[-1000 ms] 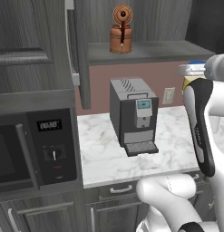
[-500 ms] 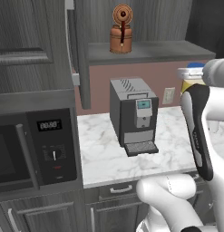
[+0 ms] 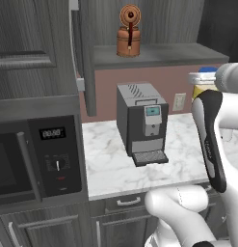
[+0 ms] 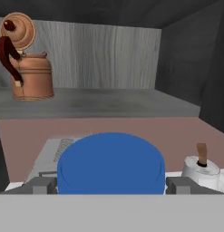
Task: The dining table condiment station is running low on mayonnaise. Refill the condiment station by opening the cabinet and taking the mayonnaise from the cabinet and placing it on the dining table.
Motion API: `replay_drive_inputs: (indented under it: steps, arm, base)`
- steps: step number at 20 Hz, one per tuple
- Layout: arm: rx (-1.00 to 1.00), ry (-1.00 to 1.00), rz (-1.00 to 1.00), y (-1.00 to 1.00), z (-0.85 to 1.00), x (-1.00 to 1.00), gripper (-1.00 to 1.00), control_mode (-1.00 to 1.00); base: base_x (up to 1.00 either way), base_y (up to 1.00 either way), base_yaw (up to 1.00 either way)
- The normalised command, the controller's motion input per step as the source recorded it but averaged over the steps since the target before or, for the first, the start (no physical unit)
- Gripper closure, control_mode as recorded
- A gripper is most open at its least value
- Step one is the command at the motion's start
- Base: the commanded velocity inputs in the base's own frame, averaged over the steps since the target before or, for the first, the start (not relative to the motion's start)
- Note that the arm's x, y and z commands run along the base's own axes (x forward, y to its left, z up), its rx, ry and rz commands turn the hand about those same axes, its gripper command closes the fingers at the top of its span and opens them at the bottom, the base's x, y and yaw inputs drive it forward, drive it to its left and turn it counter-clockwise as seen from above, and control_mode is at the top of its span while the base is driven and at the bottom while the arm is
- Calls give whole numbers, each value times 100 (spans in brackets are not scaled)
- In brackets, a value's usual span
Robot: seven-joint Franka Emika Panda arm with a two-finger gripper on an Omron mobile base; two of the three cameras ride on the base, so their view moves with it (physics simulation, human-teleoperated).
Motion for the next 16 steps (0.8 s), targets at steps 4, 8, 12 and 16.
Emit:
replay_drive_inputs:
  steps: [4, 8, 12, 16]
  arm:
    - [0, 0, 0, 0, 0, 0, 100, 100]
    - [0, 0, 0, 0, 0, 0, 100, 100]
    - [0, 0, 0, 0, 0, 0, 100, 100]
    - [0, 0, 0, 0, 0, 0, 100, 100]
  base:
    - [-4, 0, 0]
    - [-47, -7, 0]
    - [-65, -18, -6]
    - [-76, -18, -19]
